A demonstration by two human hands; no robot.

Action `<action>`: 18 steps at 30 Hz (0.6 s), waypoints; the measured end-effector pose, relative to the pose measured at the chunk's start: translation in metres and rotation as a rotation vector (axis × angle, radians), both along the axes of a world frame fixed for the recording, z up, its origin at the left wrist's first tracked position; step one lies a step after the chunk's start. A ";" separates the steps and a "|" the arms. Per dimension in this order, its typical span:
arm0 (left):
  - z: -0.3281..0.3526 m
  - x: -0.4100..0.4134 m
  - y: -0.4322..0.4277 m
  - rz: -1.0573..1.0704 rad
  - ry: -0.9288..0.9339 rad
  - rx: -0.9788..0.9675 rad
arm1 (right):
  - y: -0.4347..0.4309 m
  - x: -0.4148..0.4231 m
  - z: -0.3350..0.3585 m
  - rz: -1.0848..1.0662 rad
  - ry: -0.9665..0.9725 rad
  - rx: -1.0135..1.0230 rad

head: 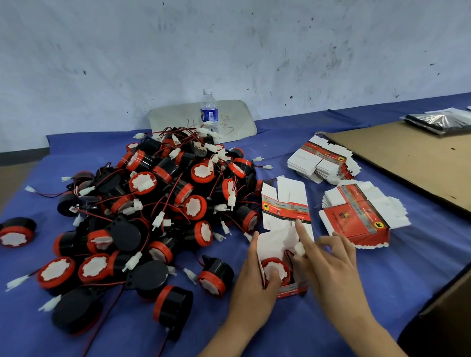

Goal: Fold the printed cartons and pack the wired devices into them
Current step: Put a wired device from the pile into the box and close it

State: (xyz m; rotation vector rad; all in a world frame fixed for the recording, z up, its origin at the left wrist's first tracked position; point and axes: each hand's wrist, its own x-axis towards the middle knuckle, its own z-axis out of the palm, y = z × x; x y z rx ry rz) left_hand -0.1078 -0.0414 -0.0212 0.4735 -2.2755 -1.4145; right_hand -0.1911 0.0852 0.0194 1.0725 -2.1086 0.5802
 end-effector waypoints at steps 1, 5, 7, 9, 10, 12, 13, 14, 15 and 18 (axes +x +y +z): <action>0.000 0.000 0.000 0.000 -0.001 -0.001 | -0.002 0.002 -0.002 0.001 -0.001 0.011; -0.002 -0.001 0.000 0.007 -0.011 0.003 | -0.007 0.005 -0.010 0.035 0.001 -0.064; -0.002 -0.001 0.000 0.013 -0.013 0.004 | -0.006 0.002 -0.017 0.025 0.038 -0.097; -0.003 -0.001 0.000 0.016 -0.014 0.001 | -0.005 0.000 -0.026 0.007 0.095 -0.123; -0.003 -0.001 0.000 0.018 -0.016 0.000 | -0.005 0.000 -0.030 -0.009 0.106 -0.131; -0.005 -0.002 -0.001 0.017 -0.020 -0.009 | -0.005 0.001 -0.040 -0.046 0.111 -0.139; -0.005 -0.002 0.000 0.017 -0.022 -0.016 | -0.006 0.002 -0.042 -0.059 0.100 -0.147; -0.005 -0.003 0.000 0.018 -0.024 -0.020 | -0.006 0.003 -0.042 -0.075 0.073 -0.160; -0.005 -0.003 0.000 0.017 -0.023 -0.024 | -0.008 0.003 -0.039 -0.100 0.036 -0.177; -0.005 -0.003 0.000 0.021 -0.016 -0.034 | -0.012 0.004 -0.030 -0.182 -0.121 -0.201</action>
